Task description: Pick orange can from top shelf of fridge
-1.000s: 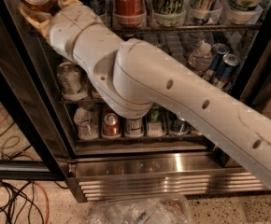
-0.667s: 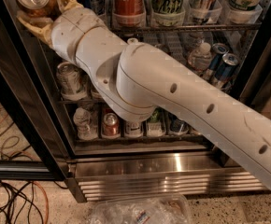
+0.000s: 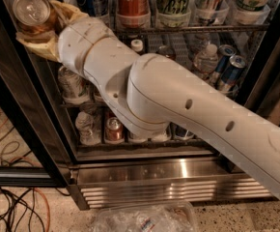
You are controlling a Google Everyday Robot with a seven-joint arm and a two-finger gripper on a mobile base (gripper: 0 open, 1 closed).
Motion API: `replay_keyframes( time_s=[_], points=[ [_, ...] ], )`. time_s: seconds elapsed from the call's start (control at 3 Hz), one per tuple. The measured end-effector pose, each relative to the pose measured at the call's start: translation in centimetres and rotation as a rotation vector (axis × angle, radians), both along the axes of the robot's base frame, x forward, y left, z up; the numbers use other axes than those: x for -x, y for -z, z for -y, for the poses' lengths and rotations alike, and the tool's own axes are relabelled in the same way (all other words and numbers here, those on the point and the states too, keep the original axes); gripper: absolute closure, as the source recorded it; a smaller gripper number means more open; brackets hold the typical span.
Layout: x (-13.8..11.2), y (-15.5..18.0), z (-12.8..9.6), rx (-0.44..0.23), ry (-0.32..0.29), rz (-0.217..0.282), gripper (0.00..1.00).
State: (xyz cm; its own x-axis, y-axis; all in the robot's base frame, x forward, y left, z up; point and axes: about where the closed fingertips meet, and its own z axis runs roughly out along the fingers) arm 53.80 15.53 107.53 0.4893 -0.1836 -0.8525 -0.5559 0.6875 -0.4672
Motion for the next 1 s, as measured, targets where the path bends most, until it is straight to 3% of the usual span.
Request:
replay_keyframes(
  time_s=[0.33,1.0],
  points=[
    [0.4,0.7,0.7,0.007,0.013,-0.018,1.00],
    [2.1,4.0,5.0,0.029,0.085,-0.103,1.00]
  ],
)
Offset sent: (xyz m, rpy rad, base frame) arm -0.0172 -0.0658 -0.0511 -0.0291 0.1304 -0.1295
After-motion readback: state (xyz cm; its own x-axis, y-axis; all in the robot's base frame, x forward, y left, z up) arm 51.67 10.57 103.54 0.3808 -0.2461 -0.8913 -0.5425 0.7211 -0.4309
